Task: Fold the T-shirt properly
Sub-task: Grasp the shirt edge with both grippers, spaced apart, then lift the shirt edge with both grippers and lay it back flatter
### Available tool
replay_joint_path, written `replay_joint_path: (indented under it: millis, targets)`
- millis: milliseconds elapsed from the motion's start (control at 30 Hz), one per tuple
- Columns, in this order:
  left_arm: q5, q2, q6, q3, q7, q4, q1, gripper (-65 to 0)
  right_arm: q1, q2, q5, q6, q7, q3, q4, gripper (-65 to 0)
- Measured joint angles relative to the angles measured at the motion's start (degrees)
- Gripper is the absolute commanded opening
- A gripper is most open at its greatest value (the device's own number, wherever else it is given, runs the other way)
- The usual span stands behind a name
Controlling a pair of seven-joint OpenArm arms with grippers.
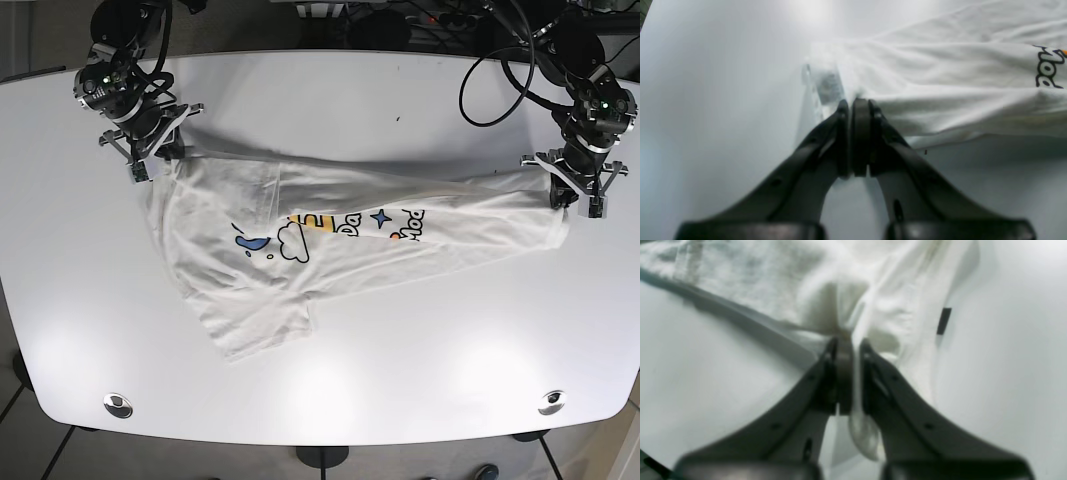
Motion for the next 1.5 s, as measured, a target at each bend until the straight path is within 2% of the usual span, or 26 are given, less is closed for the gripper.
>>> replay_joint_path:
  millis: [133, 267, 367, 467, 600, 667, 733, 800, 867, 967, 1100, 1167, 1267, 1333, 1433, 1500]
  targets:
    - [-0.4, 0.1, 0.0, 0.0, 0.1, 1.8, 0.0, -65.0, -0.2, 0.1, 0.0, 0.0, 0.0, 0.0, 1.4, -63.1]
    - [-4.3, -0.1, 0.0, 0.0, 0.2, 2.9, -0.6, -64.9, 0.7, 0.1, 0.0, 0.0, 0.0, 0.0, 5.5, -63.1]
    - [-3.9, -0.3, 0.0, 0.1, 3.1, 2.7, -6.2, -64.9, 5.4, 0.2, -0.2, -0.02, -0.3, -0.3, 7.1, -63.1]
    - [-4.2, -0.7, 0.0, 1.3, 5.7, 1.7, -12.5, -64.9, 9.8, 2.8, -0.1, -0.02, -0.3, -2.0, 7.0, -63.3]
    - [-4.3, -5.1, 0.6, 7.7, 7.1, -6.7, -22.3, -64.9, 18.0, 4.4, -1.1, -3.15, -0.7, -7.6, 4.1, -63.3]
    - [-4.1, -5.5, 1.7, 8.5, 7.2, -10.0, -26.8, -64.9, 22.9, 4.3, -2.3, -3.02, -0.7, -9.3, 2.2, -63.3]
    - [-4.1, -7.9, 4.1, 13.3, 7.3, -15.9, -34.1, -64.9, 31.3, 4.4, -5.2, -3.1, -0.9, -9.4, -1.6, -63.3]
    - [-4.3, -9.5, 4.6, 15.1, 7.0, -20.8, -41.1, -64.9, 39.2, 4.9, -7.0, -3.82, -0.9, -12.7, -5.8, -63.3]
    - [-4.0, -10.6, 4.9, 16.2, 5.9, -26.0, -46.9, -64.9, 45.9, 4.5, -6.9, -2.95, -0.9, -13.9, -9.8, -63.3]
    - [-3.9, -12.8, 5.0, 20.2, 3.8, -31.8, -55.0, -64.9, 55.9, 4.7, -9.1, -3.04, -1.3, -15.9, -15.3, -63.3]
    - [-4.3, -14.8, 5.0, 20.7, 2.4, -35.6, -67.9, -64.9, 71.1, 6.9, -10.1, -3.04, -2.8, -19.5, -19.5, -63.3]
    - [-4.4, -16.8, 4.9, 20.8, 2.4, -36.0, -71.7, -64.9, 77.4, 7.0, -9.9, -2.99, -3.6, -21.1, -19.1, -63.3]
    - [-4.7, -18.6, 4.8, 20.6, 2.5, -36.0, -72.4, -64.7, 80.7, 6.8, -9.1, -2.99, -7.4, -21.0, -18.0, -63.3]
    - [-4.3, -19.3, 4.9, 19.8, 4.1, -34.6, -70.3, -64.7, 78.1, 6.8, -9.7, -2.99, -10.2, -20.8, -13.1, -63.3]
    - [-5.2, -19.8, 4.3, 15.5, 4.3, -31.0, -59.5, -64.7, 66.3, 8.1, -9.2, -2.99, -11.4, -19.5, -4.2, -63.3]
    - [-5.9, -19.6, 4.3, 12.9, 5.2, -28.1, -51.7, -64.7, 57.2, 7.4, -9.3, -2.95, -11.9, -16.3, 0.4, -63.3]
